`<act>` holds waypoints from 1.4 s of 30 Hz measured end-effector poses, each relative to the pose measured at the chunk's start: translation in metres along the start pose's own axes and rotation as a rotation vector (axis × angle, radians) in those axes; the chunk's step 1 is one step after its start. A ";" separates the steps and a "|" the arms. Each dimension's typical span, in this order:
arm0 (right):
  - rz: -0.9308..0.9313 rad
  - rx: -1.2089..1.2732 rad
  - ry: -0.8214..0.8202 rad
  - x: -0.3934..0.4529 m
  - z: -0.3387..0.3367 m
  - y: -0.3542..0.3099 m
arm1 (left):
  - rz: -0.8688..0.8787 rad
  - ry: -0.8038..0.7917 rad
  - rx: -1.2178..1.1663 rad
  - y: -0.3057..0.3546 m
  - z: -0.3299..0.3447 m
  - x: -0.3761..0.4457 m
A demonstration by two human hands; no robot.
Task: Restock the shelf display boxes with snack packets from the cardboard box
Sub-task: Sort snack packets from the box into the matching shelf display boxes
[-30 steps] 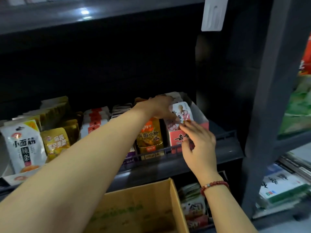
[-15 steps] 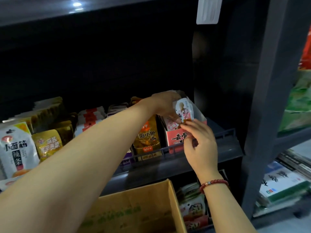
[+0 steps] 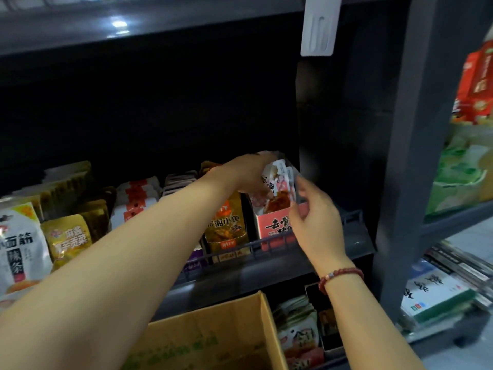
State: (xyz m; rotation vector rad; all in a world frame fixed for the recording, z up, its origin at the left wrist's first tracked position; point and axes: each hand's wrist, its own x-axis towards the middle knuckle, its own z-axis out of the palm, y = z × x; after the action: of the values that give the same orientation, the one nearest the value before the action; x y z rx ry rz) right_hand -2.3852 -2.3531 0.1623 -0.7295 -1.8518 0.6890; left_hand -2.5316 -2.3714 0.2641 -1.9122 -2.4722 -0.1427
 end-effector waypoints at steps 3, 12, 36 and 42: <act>0.155 -0.013 -0.128 0.030 -0.001 -0.010 | -0.014 0.024 -0.069 -0.009 0.004 -0.004; 0.274 -0.354 -0.638 0.094 0.011 -0.010 | -0.010 0.025 -0.146 -0.015 0.002 -0.010; 0.143 -0.335 -0.461 0.048 0.009 -0.013 | 0.005 0.101 0.001 -0.010 -0.007 -0.022; 0.026 -0.254 -0.382 0.013 -0.002 -0.032 | -0.049 0.135 -0.205 -0.021 -0.016 -0.057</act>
State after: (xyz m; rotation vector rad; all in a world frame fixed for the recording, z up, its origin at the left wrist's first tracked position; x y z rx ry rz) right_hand -2.3935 -2.3644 0.1941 -0.8284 -2.3125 0.6493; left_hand -2.5383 -2.4326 0.2748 -1.8410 -2.5008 -0.5261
